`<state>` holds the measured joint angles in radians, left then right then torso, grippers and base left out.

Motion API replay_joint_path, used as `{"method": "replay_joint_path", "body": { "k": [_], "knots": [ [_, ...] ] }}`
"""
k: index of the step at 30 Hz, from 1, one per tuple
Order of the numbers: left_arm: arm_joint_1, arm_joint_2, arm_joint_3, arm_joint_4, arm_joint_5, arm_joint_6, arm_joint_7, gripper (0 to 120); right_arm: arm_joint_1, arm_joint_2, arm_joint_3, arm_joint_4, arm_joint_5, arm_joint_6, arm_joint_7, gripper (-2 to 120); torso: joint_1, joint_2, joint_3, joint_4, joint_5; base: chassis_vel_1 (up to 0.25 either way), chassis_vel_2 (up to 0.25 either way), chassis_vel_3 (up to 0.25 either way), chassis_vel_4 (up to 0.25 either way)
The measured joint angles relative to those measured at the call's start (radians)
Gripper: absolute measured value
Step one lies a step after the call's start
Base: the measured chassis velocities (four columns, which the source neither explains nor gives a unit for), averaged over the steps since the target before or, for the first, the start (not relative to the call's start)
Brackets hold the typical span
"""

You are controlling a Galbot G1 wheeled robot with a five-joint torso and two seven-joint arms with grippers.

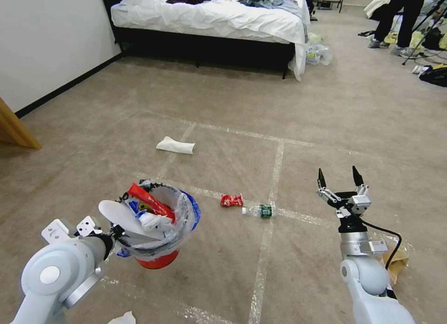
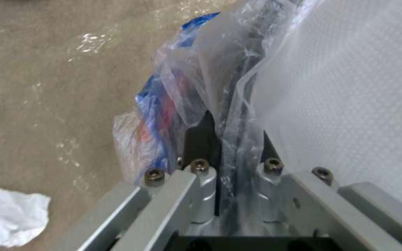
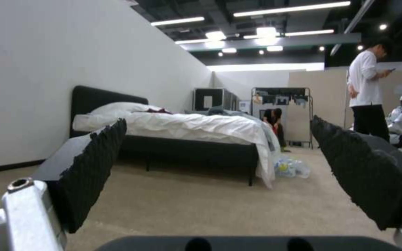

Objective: Pick up the trash bin and place the garbage on the floor into it.

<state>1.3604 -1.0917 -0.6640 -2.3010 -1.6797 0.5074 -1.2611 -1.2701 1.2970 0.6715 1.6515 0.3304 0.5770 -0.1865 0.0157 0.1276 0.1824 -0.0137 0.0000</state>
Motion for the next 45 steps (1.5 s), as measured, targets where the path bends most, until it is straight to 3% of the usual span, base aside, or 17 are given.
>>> {"method": "replay_joint_path", "body": {
  "k": [25, 45],
  "knots": [
    [-0.041, 0.000, 0.025, 0.034, -0.003, -0.005, 0.000, 4, 0.041, -0.007, -0.019, -0.036, 0.006, -0.002, -0.001, 100, 0.000, 0.000, 0.000, 0.0001, -0.0001, -0.087, 0.092, 0.089, -0.086],
    [-0.041, 0.008, 0.016, 0.036, -0.004, -0.004, 0.001, 4, 0.045, -0.003, -0.023, -0.043, 0.003, 0.001, -0.001, 100, 0.000, 0.000, 0.000, 0.0001, 0.0000, -0.093, 0.091, 0.090, -0.094]
  ]
}}
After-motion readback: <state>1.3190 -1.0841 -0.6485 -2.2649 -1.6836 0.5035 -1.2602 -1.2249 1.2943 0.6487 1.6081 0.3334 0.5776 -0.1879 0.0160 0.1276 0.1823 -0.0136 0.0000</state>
